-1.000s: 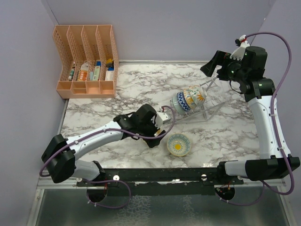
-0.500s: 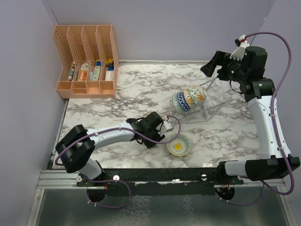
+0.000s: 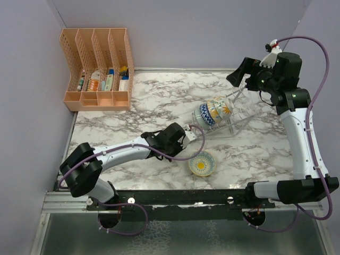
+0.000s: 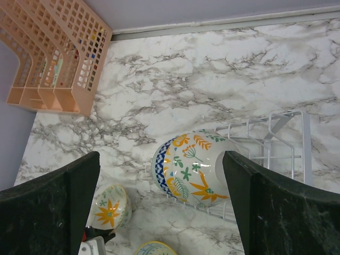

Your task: Load the bowls into the dish rack

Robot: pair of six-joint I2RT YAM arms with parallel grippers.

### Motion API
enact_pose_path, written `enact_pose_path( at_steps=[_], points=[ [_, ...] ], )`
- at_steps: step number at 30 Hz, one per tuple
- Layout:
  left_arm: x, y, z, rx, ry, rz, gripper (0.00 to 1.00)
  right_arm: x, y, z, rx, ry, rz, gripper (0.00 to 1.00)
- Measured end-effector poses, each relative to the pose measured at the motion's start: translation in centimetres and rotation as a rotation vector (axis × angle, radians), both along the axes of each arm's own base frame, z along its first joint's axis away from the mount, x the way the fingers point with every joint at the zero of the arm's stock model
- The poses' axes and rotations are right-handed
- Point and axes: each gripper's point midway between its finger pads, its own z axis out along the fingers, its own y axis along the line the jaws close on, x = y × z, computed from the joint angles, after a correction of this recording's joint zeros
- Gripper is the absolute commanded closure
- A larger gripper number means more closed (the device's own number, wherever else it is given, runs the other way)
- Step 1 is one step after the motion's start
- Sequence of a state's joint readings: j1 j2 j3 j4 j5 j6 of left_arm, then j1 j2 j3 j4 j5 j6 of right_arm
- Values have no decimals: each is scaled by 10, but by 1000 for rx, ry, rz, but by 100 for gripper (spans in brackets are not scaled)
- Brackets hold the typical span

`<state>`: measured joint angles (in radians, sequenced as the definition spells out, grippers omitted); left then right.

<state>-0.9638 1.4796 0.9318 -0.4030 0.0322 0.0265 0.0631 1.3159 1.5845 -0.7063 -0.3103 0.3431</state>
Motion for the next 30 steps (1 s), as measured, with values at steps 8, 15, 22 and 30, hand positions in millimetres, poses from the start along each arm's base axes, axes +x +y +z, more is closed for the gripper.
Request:
enact_pose_path(
  at_steps=[8, 15, 22, 30],
  points=[
    [17, -24, 51, -92, 21, 119, 100, 0, 0, 0, 0, -1, -1, 1],
    [66, -60, 152, -391, -25, 290, 100, -1, 0, 21, 4, -47, -1, 1],
    [97, -77, 214, -701, 71, 428, 100, 3, 0, 63, 16, -132, -3, 1],
    [103, -115, 307, -1122, 206, 399, 100, 14, 0, 119, 63, -243, -9, 1]
  ],
)
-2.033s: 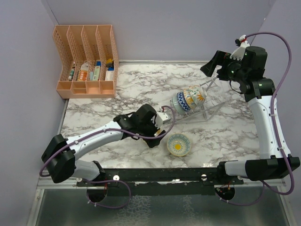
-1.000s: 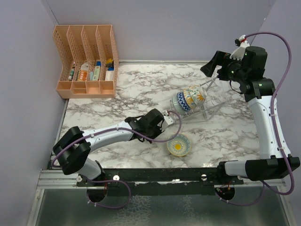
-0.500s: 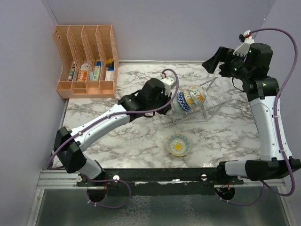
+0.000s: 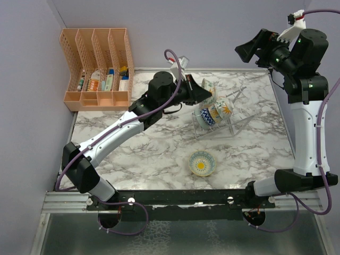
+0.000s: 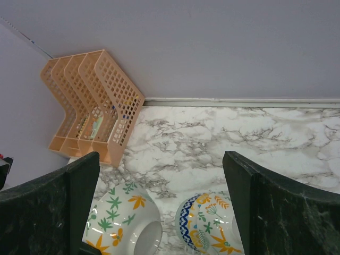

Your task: Load the bowls into the dish rack

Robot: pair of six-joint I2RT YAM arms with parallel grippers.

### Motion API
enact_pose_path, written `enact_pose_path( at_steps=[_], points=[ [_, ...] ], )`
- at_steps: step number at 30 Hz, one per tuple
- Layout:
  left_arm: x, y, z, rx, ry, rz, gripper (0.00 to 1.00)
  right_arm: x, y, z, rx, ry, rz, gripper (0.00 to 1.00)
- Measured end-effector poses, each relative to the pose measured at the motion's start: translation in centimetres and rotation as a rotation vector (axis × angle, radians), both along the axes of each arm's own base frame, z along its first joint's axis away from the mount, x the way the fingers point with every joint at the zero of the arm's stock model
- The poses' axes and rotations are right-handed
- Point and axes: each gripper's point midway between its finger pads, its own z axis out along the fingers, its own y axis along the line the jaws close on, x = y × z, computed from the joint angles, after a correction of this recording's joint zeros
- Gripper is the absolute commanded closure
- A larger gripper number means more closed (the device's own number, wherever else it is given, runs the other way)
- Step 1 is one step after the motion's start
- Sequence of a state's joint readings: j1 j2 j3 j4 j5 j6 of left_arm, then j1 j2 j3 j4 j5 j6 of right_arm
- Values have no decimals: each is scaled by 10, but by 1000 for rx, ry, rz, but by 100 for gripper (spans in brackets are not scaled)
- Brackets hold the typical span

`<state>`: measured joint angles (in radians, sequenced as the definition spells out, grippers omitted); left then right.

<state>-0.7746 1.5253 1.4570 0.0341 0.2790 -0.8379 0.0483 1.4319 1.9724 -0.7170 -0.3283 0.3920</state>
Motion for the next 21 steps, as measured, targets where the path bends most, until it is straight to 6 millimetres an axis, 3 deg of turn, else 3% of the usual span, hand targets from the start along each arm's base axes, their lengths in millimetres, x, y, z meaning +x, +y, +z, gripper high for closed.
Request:
enact_pose_path(
  at_steps=[3, 8, 21],
  points=[
    [5, -16, 33, -180, 6, -29, 100, 1, 1, 4, 16, -5, 9, 1],
    [19, -34, 46, -380, 89, -50, 100, 1, 5, 3, 31, 4, 29, 1],
    [73, -63, -10, -641, 363, 87, 100, 0, 6, 3, 44, 10, 39, 1]
  ],
)
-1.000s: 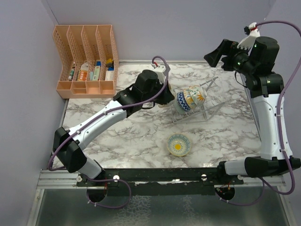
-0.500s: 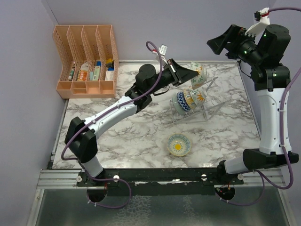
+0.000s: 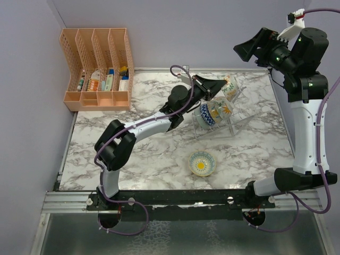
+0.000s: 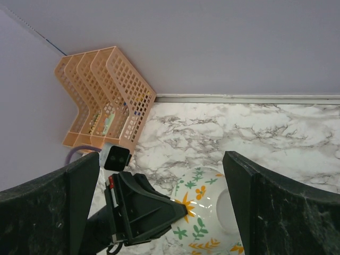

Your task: Load the bowls into the dish rack

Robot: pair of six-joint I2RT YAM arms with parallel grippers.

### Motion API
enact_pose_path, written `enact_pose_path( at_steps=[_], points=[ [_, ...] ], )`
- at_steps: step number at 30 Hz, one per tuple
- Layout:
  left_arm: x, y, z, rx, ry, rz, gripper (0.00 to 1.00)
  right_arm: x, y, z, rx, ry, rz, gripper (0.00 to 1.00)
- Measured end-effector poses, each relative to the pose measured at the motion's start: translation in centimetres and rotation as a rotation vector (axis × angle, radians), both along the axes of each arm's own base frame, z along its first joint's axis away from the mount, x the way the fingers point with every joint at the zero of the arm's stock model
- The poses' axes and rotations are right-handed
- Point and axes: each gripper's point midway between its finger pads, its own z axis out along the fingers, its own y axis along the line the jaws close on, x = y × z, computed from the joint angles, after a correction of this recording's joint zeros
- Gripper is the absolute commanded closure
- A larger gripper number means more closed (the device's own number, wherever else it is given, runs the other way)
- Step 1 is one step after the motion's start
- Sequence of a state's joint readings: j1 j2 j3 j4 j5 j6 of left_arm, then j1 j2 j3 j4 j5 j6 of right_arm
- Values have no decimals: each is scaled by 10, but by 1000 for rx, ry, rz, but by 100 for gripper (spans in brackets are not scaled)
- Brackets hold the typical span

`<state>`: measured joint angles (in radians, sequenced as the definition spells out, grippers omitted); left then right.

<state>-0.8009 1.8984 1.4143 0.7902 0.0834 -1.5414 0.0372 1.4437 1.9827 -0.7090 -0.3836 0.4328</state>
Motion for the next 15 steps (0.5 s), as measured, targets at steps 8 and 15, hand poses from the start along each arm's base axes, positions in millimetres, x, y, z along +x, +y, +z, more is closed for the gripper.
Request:
enact_pose_path(
  at_steps=[8, 15],
  points=[
    [-3, -22, -16, -72, 87, 12, 100, 2, 3, -6, 11, 15, 14, 1],
    [-2, -25, -12, -121, 107, 27, 100, 4, 4, -19, 11, 46, 20, 1]
  ],
)
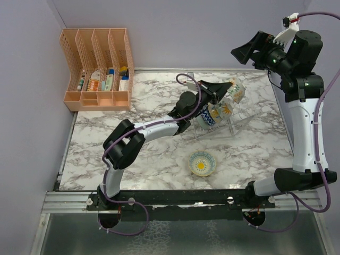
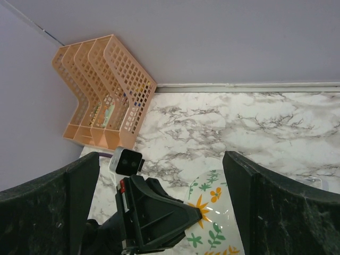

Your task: Load the bowls into the dish rack

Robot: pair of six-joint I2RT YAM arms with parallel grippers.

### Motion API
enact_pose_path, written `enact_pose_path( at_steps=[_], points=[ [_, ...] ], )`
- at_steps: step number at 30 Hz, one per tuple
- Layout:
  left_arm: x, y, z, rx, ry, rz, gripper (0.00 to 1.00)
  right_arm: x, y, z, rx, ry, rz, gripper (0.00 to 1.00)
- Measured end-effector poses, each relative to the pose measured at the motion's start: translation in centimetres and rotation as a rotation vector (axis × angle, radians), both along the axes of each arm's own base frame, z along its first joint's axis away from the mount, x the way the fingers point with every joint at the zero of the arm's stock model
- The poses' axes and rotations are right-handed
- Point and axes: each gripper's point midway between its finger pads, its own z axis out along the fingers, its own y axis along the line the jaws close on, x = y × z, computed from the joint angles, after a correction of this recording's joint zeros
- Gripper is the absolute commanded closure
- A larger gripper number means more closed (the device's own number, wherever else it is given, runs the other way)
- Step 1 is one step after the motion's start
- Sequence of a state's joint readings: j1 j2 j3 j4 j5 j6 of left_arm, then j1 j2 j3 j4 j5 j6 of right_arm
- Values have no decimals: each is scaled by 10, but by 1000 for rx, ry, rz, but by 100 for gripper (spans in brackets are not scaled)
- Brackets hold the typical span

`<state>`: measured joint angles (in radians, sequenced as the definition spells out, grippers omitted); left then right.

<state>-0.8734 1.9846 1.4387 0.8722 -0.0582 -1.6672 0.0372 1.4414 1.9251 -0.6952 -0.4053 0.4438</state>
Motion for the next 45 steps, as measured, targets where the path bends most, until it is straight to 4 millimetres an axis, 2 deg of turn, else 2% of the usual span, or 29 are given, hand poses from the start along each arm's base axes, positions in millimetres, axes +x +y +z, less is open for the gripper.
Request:
enact_pose_path(
  at_steps=[7, 13, 21, 30, 42, 45],
  points=[
    [6, -8, -22, 12, 38, 11, 100, -1, 0, -2, 0, 5, 2, 1],
    [3, -11, -26, 14, 55, 10, 100, -1, 1, -6, 0, 14, 5, 1],
    [4, -13, -45, 38, 59, 11, 100, 0, 2, -13, -1, 28, 11, 1],
    [11, -24, -90, 93, 47, -28, 100, 0, 2, -16, -2, 34, 16, 1],
    [9, -23, -97, 140, 29, -88, 100, -2, 3, -19, -2, 40, 21, 1],
    [8, -21, -95, 156, 40, -105, 96, -2, 3, -20, -3, 42, 23, 1]
  ],
)
